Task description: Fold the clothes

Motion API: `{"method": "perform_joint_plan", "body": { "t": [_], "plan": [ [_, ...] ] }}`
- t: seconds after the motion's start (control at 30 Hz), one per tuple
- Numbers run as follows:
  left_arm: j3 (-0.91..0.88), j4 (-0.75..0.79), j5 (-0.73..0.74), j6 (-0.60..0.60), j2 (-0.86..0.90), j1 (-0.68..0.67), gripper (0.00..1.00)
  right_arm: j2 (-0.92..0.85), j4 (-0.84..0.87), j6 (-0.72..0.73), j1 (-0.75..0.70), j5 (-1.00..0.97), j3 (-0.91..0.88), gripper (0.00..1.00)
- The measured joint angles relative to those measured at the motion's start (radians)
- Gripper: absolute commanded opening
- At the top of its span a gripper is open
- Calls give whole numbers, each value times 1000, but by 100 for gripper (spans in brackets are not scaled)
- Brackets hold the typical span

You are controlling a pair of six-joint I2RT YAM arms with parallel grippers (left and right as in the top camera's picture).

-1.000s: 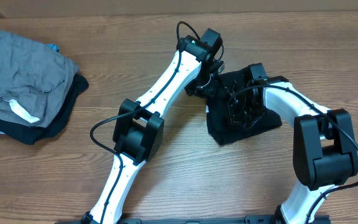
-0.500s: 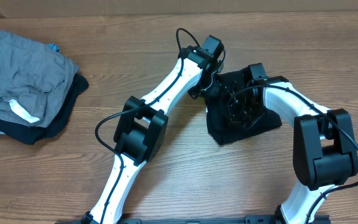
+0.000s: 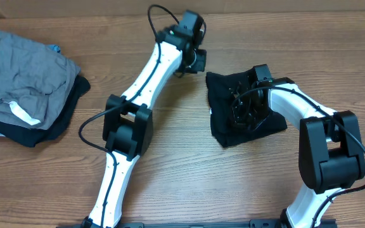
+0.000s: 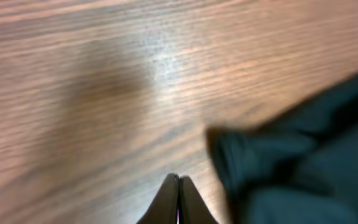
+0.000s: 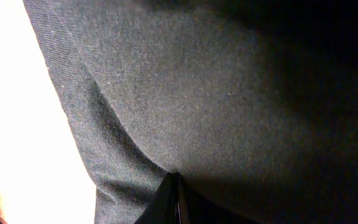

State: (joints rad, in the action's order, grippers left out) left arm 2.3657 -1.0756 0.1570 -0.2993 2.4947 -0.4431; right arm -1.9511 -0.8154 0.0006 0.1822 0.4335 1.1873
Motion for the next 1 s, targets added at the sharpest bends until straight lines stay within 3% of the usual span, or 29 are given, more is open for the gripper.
{"method": "perform_joint_plan", "body": {
  "t": [0.13, 0.37, 0.57, 1.0],
  "plan": [
    [52, -145, 69, 3, 0, -42, 4, 0, 0, 0, 0, 0, 0, 4],
    [-45, -190, 114, -24, 0, -173, 4, 0, -1, 0, 0, 0, 0, 4],
    [-68, -223, 124, -69, 0, -183, 4, 0, -1, 0, 0, 0, 0, 4],
    [-200, 31, 21, -113, -7, -181, 4, 0, -1, 10, 0, 0, 0, 4]
  ]
}}
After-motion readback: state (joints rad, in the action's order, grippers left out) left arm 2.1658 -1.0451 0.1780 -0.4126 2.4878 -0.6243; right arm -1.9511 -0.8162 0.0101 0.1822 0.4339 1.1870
